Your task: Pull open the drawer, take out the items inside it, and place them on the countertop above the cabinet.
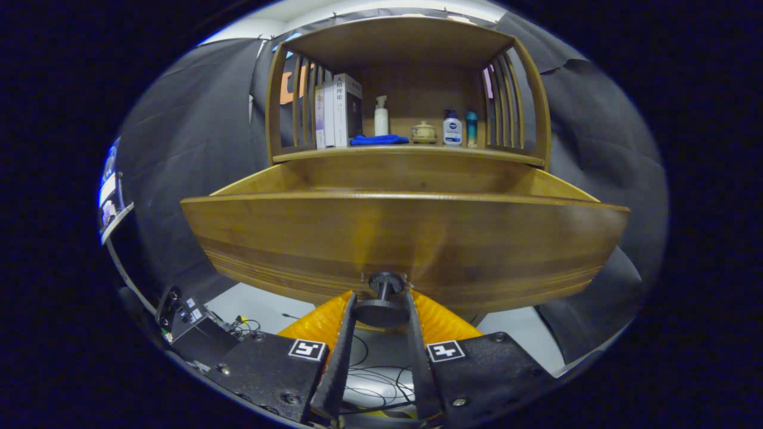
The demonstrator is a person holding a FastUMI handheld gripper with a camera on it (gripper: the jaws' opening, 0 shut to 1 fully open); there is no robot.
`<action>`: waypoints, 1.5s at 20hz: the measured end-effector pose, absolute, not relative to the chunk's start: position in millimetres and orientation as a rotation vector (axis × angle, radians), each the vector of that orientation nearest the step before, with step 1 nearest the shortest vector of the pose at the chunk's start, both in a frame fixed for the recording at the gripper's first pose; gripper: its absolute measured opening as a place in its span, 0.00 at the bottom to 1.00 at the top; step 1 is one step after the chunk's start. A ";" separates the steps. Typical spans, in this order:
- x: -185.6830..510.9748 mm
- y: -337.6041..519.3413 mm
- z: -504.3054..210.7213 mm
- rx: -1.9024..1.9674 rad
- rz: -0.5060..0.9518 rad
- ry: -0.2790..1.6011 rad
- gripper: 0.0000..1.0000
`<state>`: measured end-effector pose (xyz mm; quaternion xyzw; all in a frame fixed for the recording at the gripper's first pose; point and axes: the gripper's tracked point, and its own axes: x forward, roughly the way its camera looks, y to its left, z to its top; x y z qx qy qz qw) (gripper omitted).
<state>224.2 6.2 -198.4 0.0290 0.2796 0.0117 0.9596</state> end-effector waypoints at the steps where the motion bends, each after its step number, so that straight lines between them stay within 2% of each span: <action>1: 221.6 10.3 -194.6 0.065 0.060 0.592 0.57; 4: 216.7 19.9 -166.9 0.117 0.118 0.616 0.81; 6: 209.8 25.2 -148.7 0.145 0.135 0.653 0.82; 8: 209.7 31.5 -124.2 0.146 0.164 0.666 0.97; 12: 223.5 44.2 -84.0 0.170 0.214 0.651 0.94; 16: 251.3 39.4 -80.3 0.243 0.164 0.771 0.94; 24: 296.6 17.3 -137.0 0.261 0.012 1.151 0.93; 30: 321.0 10.3 -183.2 0.307 -0.078 1.364 0.91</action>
